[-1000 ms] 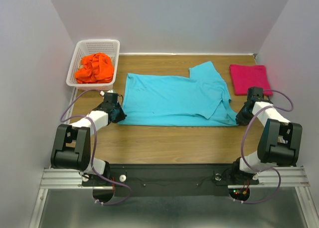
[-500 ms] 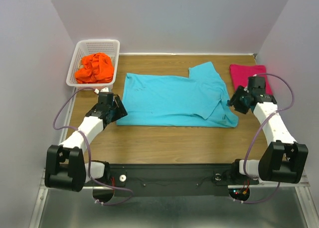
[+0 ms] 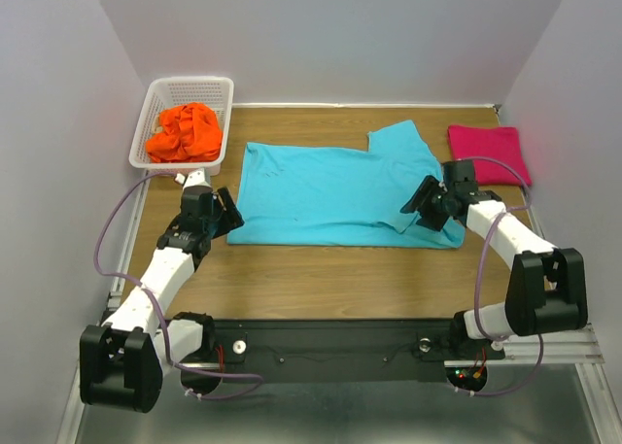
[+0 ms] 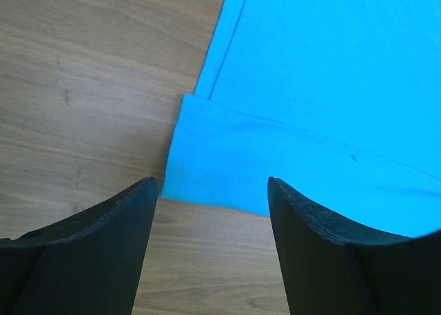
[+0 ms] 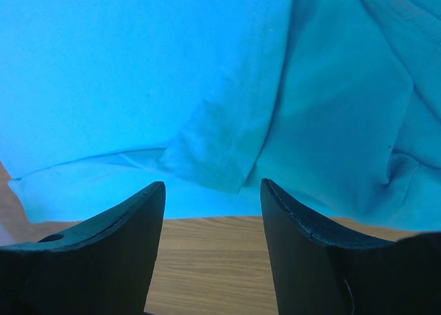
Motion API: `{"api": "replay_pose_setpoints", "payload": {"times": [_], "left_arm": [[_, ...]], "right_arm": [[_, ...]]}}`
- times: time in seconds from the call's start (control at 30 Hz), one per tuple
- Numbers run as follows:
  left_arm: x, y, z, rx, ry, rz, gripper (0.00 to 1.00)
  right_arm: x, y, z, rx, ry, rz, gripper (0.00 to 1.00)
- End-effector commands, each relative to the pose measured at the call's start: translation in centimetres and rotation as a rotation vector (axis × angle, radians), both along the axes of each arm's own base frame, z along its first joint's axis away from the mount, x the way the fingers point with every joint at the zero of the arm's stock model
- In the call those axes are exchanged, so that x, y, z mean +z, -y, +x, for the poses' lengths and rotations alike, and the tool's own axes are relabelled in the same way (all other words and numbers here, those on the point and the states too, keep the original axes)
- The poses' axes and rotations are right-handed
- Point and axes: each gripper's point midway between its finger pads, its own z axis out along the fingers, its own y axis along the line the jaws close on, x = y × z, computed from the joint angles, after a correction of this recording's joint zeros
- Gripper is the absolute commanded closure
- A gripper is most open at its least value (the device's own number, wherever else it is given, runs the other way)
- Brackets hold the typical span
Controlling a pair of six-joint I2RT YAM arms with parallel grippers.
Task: Fold and stack the t-shirts
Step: Fold the tshirt
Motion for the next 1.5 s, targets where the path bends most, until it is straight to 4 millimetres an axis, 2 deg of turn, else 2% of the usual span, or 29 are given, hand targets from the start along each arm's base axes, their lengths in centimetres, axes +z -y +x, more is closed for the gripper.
{"api": "replay_pose_setpoints", "payload": {"times": [0.0,0.23,0.47,0.73,0.97,1.13,1.33,1.47], "left_arm": [[0.1,0.4,0.0,-0.028,0.053,-0.009,0.23],[0.0,0.4,0.3,-0.033,0.055,-0.001,0.23],[0.0,0.4,0.3,-0.033,0.054,0.000,0.23],[-0.4,0.6,0.3,-0.045,0.037,-0.007,0.23],[-0.4,0.7,0.4,-0.046,0.037,-0.006,0.23],[-0.4,0.7,0.4,-0.049,0.036,-0.005,0.23],[-0.5,0.6,0.3,-0.046,0.035,-0.002,0.23],[-0.5,0.7,0.3,-0.048,0.033,-0.004,0.23]], "right_arm": [[0.1,0.1,2.3,-0.055,0.065,0.006,0.37],[-2.7,0.6,2.8,-0.084,0.027,-0.020,0.37],[-4.0,0.6,3.2,-0.089,0.002,-0.020,0.37],[-4.6,-0.3,3.8,-0.061,-0.008,0.010,0.37],[-3.3,-1.6,5.1,-0.036,0.018,0.042,0.37],[-1.4,-2.2,6.8,-0.029,0.064,0.065,0.37],[0.4,-2.9,7.8,-0.020,0.091,0.095,0.37],[1.9,-3.7,9.7,0.014,0.129,0.114,0.37]]}}
